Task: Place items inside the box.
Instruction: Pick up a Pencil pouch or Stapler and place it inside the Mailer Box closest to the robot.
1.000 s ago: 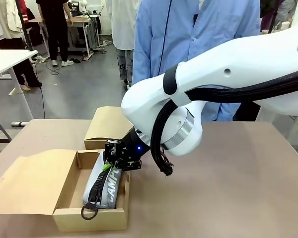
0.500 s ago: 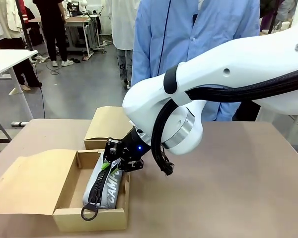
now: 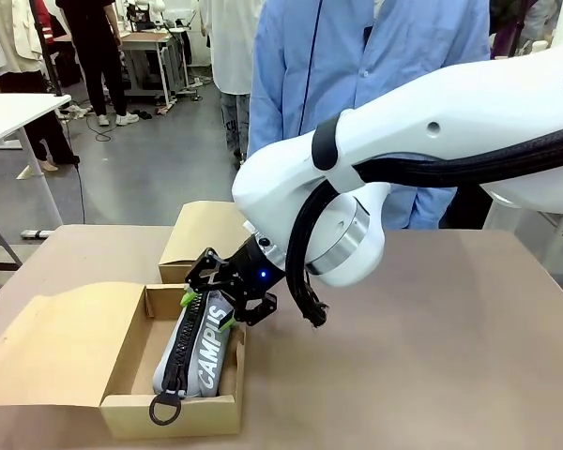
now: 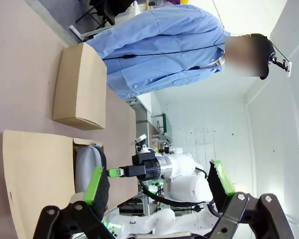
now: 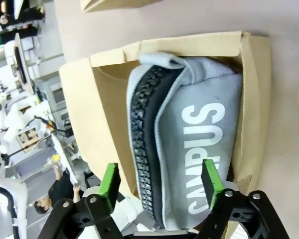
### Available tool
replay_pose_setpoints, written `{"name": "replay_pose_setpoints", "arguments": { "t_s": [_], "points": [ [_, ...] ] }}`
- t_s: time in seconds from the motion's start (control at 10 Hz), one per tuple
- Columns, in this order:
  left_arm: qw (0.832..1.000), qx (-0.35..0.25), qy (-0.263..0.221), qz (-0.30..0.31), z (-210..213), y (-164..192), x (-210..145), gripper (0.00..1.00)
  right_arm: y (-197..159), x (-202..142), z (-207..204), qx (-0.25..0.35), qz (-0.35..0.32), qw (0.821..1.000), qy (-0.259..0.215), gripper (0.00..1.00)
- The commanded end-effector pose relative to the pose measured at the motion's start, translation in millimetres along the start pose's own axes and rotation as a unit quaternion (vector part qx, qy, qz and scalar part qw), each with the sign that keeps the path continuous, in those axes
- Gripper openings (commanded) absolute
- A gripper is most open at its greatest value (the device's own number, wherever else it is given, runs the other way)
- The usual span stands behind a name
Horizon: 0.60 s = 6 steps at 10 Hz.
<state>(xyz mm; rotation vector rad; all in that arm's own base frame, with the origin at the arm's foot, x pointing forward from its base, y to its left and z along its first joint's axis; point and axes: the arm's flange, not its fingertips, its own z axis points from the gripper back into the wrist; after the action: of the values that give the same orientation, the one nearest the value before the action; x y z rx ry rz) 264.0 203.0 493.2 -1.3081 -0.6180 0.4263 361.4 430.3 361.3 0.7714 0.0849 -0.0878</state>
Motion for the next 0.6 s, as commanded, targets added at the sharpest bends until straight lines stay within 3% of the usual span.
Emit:
{"name": "replay_pose_setpoints", "arguments": {
  "t_s": [0.0,0.1,0.2,0.5],
  "points": [
    [1.0,-0.008,-0.001,-0.009,0,0,-2,1.0,-6,-4,21,0.037,0.017,0.999,0.013,1.0],
    [1.0,-0.008,-0.001,-0.009,0,0,-2,1.0,-11,-8,45,0.053,0.023,0.998,0.008,1.0],
    [1.0,-0.008,-0.001,-0.009,0,0,-2,1.0,-26,-18,95,0.101,0.027,0.995,-0.008,1.0],
    [1.0,-0.008,-0.001,-0.009,0,0,-2,1.0,-90,-49,193,0.195,0.024,0.979,-0.053,1.0]
  ]
}}
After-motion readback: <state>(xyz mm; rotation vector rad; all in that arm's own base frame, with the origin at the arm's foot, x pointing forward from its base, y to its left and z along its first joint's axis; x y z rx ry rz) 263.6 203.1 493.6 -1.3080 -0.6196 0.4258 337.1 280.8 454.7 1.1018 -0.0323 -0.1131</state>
